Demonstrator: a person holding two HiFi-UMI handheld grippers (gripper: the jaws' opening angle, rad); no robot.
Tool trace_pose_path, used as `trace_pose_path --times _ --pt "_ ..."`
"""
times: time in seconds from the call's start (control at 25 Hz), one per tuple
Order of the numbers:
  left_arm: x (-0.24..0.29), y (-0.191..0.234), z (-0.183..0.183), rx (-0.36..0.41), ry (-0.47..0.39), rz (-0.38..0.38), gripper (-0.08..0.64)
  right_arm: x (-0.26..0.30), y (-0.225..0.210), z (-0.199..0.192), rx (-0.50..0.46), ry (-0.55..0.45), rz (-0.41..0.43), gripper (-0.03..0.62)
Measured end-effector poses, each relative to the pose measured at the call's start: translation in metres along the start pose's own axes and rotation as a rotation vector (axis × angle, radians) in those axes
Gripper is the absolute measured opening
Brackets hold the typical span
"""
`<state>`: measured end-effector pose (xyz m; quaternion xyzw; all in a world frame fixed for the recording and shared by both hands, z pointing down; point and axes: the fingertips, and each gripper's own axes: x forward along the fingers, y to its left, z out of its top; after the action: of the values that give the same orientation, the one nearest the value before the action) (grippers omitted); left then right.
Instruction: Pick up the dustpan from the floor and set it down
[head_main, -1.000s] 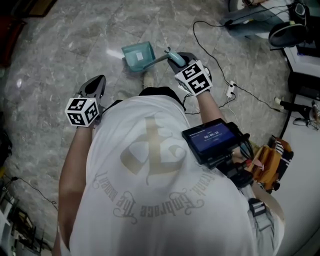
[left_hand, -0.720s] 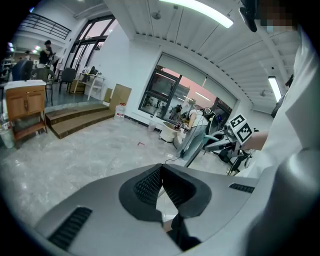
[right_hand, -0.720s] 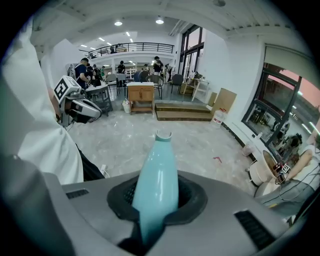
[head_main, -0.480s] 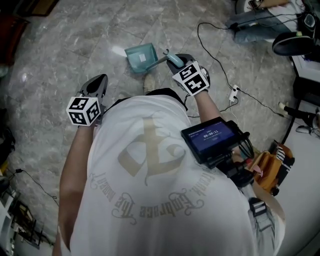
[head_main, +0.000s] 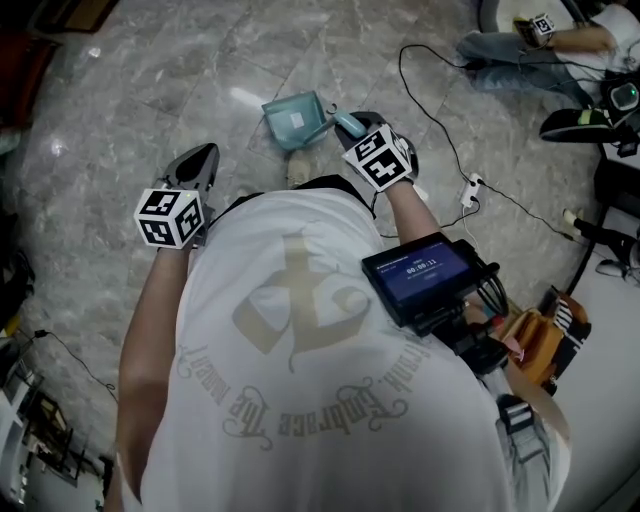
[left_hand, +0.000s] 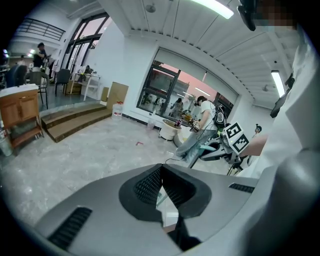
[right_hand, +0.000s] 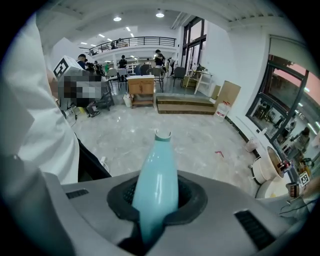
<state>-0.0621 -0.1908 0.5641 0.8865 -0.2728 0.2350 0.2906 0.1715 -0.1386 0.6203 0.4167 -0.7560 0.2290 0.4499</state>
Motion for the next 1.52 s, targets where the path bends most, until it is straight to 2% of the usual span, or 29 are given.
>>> trace_pose_path --times 0.2,0.4,0.92,1.28,1.52 --pt "0.016 0.005 0.007 -0.02 0.02 0.026 0.012 0.022 -0.024 -0.01 -0.036 0.044 0.03 0.064" --pt "0.0 0.003 0.006 -0.042 0.029 0.064 0.012 0.031 -0.025 -0.013 -0.077 0.069 0.052 0.064" --pt "-0.041 -0.015 -0.013 -0.112 -0.018 0.182 0.012 0.058 -0.008 -0.026 -0.33 0.083 0.114 0.064" --pt "-0.066 -0.029 -0.021 -0.158 -0.031 0.244 0.012 0.068 -0.007 -0.019 -0.383 0.061 0.153 0.064" --pt "-0.066 -0.043 -0.033 -0.157 -0.032 0.273 0.011 0.083 -0.008 -0.038 -0.417 0.053 0.16 0.064"
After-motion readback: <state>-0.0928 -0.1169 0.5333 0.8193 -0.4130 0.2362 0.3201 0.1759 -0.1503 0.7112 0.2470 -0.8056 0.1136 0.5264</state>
